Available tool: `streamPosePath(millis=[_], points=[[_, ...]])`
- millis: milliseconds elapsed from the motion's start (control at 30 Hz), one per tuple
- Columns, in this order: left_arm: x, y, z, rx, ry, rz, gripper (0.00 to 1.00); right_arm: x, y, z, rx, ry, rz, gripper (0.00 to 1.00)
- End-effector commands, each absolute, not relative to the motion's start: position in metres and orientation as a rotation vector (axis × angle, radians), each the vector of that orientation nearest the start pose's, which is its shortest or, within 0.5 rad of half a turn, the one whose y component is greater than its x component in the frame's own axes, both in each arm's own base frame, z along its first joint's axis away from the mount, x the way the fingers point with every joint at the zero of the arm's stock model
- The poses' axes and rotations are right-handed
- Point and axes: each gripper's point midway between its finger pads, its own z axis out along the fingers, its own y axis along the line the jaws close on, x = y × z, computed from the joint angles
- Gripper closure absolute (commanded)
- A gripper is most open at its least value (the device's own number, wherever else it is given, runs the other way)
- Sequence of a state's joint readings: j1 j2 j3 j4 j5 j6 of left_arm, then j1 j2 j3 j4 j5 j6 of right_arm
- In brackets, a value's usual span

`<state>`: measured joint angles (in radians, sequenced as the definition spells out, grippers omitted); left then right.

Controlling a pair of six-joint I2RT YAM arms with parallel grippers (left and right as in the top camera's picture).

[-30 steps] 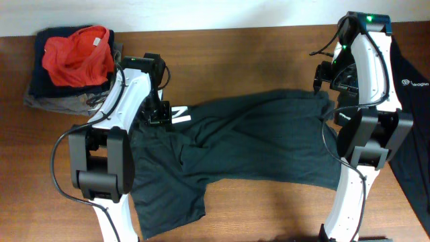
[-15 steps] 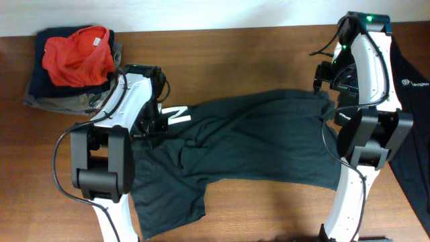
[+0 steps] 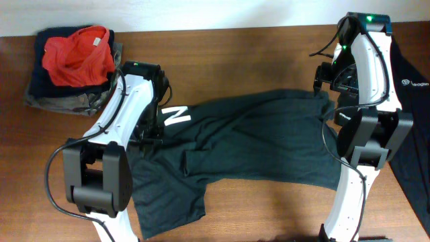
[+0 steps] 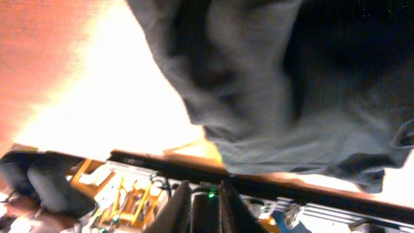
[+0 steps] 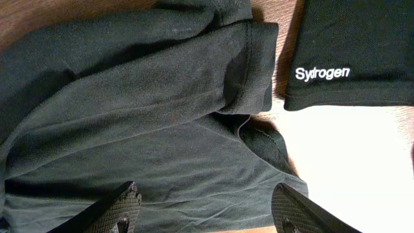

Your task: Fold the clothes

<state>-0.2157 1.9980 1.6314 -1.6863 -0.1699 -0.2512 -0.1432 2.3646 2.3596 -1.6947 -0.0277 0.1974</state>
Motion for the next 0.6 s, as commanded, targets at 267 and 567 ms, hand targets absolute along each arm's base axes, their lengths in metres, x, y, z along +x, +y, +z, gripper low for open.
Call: streamPosePath(millis=[267, 567], points=[[0.256, 0.001, 0.093, -0.136, 3.528, 0.641, 0.74, 0.423, -0.047, 0.129, 0.528, 3.174, 0.093, 0.3], [0.331, -0.072, 0.068, -0.041, 3.299, -0.095, 0.01, 0.449, -0.018, 0.129, 0.467, 3.087, 0.283, 0.29]])
